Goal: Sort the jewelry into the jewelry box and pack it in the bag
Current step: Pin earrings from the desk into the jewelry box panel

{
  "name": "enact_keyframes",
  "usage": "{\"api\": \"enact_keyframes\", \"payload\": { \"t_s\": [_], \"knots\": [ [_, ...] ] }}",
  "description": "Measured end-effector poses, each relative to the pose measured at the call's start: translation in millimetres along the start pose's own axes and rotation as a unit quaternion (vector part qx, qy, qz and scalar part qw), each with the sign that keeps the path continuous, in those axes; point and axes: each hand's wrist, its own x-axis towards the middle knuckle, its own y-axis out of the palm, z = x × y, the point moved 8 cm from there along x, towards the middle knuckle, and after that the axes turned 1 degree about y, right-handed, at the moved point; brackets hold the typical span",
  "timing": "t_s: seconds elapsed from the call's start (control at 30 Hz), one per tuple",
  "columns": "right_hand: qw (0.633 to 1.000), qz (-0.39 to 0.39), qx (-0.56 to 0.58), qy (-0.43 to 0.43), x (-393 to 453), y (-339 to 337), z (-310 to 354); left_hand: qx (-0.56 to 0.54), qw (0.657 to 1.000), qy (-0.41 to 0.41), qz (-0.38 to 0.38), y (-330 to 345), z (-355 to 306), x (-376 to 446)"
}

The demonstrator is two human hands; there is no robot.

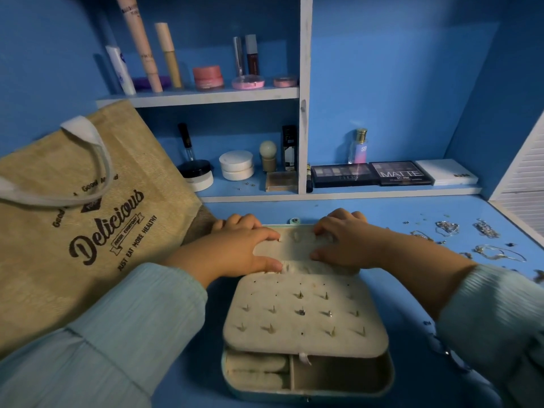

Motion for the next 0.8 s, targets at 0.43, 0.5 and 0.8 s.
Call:
{"api": "enact_keyframes", "payload": {
  "t_s": [0.43,0.5,0.8],
  "knots": [
    [0.995,-0.035,0.063,-0.073,-13,-5,20,-0.032,0.998,0.053,0.019,2,-13,5],
    [0.992,-0.036,0.076,-0.098,-17,-5,26,-0.045,0.998,0.051,0.006,0,-14,4],
    [0.989,-0.010,0.100,-0.105,-24,-2,32,-0.053,0.997,0.043,-0.026,-5,-20,1]
  ]
}}
